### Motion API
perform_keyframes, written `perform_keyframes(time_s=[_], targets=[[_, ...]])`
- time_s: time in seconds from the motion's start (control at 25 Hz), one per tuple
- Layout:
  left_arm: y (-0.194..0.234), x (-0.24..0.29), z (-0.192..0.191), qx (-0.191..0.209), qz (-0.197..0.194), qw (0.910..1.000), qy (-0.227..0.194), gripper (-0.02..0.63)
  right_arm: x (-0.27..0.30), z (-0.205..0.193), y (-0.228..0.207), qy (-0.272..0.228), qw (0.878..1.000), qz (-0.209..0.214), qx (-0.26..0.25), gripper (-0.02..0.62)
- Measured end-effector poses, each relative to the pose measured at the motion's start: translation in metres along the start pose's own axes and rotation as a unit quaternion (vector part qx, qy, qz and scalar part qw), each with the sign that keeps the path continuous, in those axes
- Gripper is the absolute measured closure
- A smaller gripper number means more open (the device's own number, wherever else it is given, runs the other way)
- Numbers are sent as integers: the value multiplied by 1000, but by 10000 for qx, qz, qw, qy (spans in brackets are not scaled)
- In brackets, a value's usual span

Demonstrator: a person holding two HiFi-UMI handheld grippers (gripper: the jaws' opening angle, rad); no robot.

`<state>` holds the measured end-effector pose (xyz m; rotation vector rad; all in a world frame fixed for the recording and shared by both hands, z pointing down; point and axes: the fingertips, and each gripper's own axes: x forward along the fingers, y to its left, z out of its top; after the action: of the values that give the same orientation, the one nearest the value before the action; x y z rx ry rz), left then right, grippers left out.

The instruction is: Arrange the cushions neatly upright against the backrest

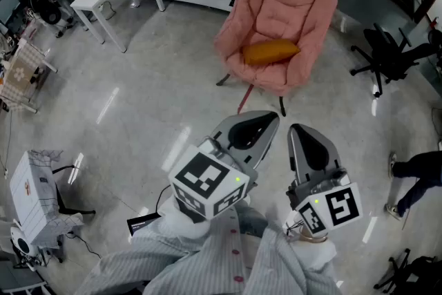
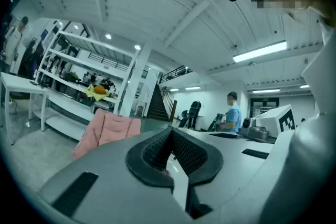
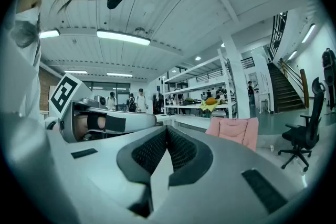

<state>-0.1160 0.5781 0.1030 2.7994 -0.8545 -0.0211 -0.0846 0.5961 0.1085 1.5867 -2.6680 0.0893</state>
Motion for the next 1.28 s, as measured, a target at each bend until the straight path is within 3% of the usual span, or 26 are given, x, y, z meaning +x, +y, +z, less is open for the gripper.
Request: perform_keyframes(time_s=[0.96, 1.28], targets=[[-32, -3, -14, 46, 307, 9995, -58, 597, -43, -8, -6, -19, 9999, 109, 30, 582], [-14, 13, -16, 31, 457, 9989, -10, 597, -29, -13, -25, 9, 9998, 166, 126, 581]])
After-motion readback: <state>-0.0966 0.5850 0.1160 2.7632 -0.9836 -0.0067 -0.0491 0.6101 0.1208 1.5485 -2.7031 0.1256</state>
